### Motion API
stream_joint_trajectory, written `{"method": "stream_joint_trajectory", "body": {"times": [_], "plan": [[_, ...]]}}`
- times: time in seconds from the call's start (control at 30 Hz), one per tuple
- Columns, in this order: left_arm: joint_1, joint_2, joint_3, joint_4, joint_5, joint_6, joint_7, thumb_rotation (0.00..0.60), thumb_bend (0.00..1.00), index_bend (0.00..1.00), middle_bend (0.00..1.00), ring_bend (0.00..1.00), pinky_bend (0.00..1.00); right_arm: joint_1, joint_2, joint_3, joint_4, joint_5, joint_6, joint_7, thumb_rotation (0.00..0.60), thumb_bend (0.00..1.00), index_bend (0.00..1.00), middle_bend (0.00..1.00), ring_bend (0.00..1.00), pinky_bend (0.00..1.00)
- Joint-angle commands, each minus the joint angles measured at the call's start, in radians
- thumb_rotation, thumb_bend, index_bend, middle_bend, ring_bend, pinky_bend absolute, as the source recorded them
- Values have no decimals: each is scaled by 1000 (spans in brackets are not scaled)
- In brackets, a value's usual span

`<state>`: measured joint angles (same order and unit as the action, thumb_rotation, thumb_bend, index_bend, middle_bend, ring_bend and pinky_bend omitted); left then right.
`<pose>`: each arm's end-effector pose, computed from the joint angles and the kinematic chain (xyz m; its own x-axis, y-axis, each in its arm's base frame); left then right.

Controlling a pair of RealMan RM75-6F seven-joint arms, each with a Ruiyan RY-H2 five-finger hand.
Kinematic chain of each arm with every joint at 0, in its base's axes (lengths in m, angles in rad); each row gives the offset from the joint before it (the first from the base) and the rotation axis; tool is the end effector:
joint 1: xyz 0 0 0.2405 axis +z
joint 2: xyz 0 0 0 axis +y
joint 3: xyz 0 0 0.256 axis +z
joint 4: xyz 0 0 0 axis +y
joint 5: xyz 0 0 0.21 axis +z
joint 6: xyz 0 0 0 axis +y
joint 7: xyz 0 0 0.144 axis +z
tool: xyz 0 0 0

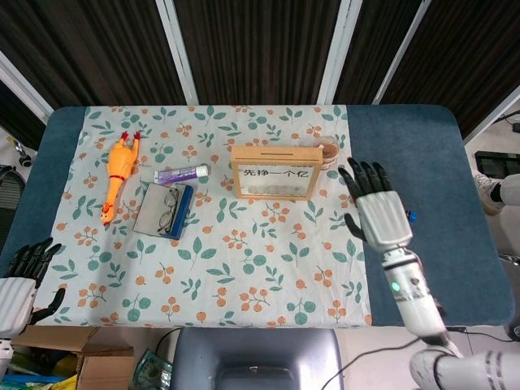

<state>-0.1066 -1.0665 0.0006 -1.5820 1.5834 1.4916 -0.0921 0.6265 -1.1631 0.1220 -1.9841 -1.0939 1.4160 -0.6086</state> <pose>-0.3103 0.1774 0.1682 0.3961 0.0386 0.9174 0.9148 -0.1031 -0.3906 -0.1461 -0.2965 0.1252 0.5254 0.0597 0.8487 -0.8264 -0.2014 0.5258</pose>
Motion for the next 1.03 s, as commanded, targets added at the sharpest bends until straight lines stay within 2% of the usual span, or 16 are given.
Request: {"method": "stream_joint_trajectory", "body": {"times": [0.03,0.17,0.3,0.53,0.67,1.03], "plan": [[0,-4,0,-2,0,-1,17,600,409,0,0,0,0,-161,121,-151,-4,-148,81,144,600,529,191,20,0,0],[-3,-11,-1,0,3,-3,43,600,410,0,0,0,0,-238,143,-209,34,-173,68,243,600,529,187,20,0,0],[-2,-19,-1,0,5,0,70,600,411,0,0,0,0,-335,89,-243,149,-199,122,281,600,528,185,17,0,0],[-3,-29,1,-3,-2,-10,103,600,411,0,0,0,0,-458,-16,-233,324,-234,227,335,600,499,167,16,0,0],[-6,-37,-1,-4,-6,-16,122,600,410,0,0,0,0,-473,-28,-217,343,-276,235,336,600,498,164,15,0,0],[-1,-35,1,-10,-9,-11,132,600,409,0,0,0,0,-488,-24,-182,332,-274,161,324,600,497,172,15,0,0]]}}
